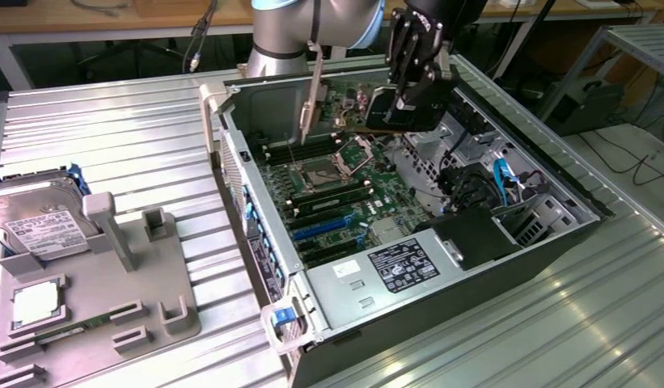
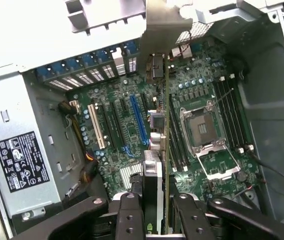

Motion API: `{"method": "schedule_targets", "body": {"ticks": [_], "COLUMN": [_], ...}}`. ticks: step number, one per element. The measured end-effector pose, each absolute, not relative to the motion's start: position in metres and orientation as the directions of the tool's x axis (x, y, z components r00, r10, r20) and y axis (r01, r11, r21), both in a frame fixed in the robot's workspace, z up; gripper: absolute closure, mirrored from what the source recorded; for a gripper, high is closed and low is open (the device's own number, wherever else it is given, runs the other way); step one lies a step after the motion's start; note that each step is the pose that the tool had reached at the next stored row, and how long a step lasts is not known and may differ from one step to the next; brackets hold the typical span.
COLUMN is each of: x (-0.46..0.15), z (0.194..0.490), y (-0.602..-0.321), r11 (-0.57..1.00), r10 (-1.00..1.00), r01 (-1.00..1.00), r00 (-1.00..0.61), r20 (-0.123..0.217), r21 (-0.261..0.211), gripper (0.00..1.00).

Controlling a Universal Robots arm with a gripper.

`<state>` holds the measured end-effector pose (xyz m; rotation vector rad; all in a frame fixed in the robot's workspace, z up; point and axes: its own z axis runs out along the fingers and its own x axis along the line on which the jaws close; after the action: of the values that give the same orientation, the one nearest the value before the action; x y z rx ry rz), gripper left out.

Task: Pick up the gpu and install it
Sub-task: 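Insert the gpu into the slot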

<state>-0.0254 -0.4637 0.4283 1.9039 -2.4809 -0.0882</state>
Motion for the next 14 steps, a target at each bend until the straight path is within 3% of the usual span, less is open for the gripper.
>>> {"method": "schedule_targets", "body": {"ticks": [7,14], "x": [-0.0254,-0.0257], "z": [0.4284,0.4274], "y": [-0.4639,-0.4640], "r11": [0.146,0.091], "r10": [-0.989,-0.995], "r01": [-0.988,-0.996], "r00": [-0.147,-0.091], "r20": [-0.024,-0.030], "r21": [0.050,-0.007], "gripper": [0.72,0.72]}}
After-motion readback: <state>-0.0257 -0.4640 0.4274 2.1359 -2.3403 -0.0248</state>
